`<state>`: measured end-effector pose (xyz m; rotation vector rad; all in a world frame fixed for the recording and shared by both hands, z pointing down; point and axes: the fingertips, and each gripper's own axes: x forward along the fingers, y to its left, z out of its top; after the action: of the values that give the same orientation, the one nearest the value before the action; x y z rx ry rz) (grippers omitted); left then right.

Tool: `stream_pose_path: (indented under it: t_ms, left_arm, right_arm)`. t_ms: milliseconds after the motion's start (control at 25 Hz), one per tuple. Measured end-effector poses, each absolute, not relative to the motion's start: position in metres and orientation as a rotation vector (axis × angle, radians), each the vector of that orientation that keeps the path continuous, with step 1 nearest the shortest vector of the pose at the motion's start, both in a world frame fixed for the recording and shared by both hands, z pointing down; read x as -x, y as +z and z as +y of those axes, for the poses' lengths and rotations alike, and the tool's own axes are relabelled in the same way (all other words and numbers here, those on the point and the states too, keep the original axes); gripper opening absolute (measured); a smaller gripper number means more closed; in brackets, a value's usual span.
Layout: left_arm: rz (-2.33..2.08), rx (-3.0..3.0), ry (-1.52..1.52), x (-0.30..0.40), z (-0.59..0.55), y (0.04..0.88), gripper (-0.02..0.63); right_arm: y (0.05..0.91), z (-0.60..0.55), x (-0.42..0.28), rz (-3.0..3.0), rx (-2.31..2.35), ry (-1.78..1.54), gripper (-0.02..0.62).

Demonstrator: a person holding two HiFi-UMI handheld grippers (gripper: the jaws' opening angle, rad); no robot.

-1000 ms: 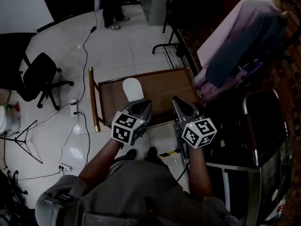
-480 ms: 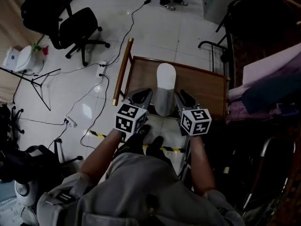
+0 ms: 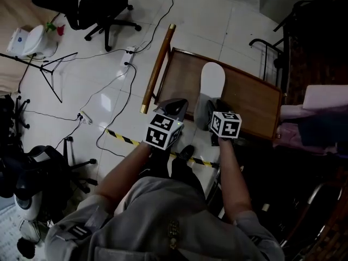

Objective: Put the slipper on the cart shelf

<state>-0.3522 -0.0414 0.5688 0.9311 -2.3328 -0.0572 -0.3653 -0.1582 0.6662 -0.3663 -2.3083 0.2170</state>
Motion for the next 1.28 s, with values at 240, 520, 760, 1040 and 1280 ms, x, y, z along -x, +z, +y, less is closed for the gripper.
stream_pose_path:
  t_ms: [240,520,760,1040,1280]
  left_arm:
    - [-2.303,-0.932,-0.085,0.352,-0.033,0.579,0.008]
    - [-2.279,-0.998,-0.098,0.359,-0.038,0.575,0.008]
    - [-2.264,-1.150,-0.070,0.372,-0.061,0.555,0.008]
    - [-2.187,-1.429,-0.035,0.374,-0.121,0.520,0.008]
    - [-2.063,-1.660,-0.014,0.350,-0.169,0.498,0.008]
  right_arm:
    - [0.695,-0.148,0.375,-2.263,0.292,0.142,0.150]
    - [0.688,-0.142,0.368,-2.234,0.352,0.098,0.019]
    - [0.650,-0.171,0.363,-2.335,0.251,0.130,0.009]
    - [0.575,-0.224,0.340,-2.496,0.017,0.169,0.008]
    - [0.506,-0.261,0.291,-2.644,-0.244,0.221,0.009]
